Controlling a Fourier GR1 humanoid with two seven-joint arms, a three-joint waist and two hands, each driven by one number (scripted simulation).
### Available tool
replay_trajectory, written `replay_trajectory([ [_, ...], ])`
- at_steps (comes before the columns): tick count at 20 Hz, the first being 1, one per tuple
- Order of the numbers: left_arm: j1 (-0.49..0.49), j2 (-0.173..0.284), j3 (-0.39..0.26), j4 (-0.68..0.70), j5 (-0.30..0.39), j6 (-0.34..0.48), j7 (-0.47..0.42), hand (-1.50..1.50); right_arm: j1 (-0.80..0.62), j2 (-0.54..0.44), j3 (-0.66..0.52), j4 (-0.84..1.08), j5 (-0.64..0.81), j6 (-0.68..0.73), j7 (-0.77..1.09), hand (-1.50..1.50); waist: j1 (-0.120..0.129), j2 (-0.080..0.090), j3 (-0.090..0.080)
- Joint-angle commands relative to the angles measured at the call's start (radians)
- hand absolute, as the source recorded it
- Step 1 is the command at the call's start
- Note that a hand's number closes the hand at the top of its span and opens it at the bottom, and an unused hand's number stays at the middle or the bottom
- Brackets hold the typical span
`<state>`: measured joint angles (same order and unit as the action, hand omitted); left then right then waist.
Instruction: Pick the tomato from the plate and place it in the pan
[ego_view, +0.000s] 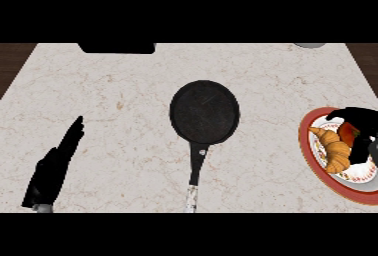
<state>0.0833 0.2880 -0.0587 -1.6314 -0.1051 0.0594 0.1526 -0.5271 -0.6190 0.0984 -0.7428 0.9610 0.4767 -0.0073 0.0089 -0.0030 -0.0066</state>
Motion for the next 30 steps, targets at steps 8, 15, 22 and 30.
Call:
replay_trajectory([
  [8,0.024,-0.016,0.022,-0.022,-0.024,-0.030,-0.002,0.00,-0.023,0.049,-0.072,0.041,-0.035,0.062,-0.041,1.50,-0.003,0.002,0.007],
  [15,0.020,-0.039,0.043,0.018,-0.026,-0.020,-0.017,0.00,0.149,0.198,-0.131,-0.245,-0.102,-0.001,0.215,1.50,-0.028,-0.007,0.005],
  [22,0.011,-0.053,0.022,-0.028,-0.062,0.003,0.031,0.00,0.173,0.172,-0.162,-0.483,-0.053,-0.310,0.149,1.50,-0.030,-0.007,0.007],
  [30,0.015,-0.023,0.069,0.045,-0.026,-0.044,-0.059,0.00,0.174,0.238,-0.092,-0.823,-0.017,-0.439,0.121,1.50,-0.019,-0.002,0.006],
])
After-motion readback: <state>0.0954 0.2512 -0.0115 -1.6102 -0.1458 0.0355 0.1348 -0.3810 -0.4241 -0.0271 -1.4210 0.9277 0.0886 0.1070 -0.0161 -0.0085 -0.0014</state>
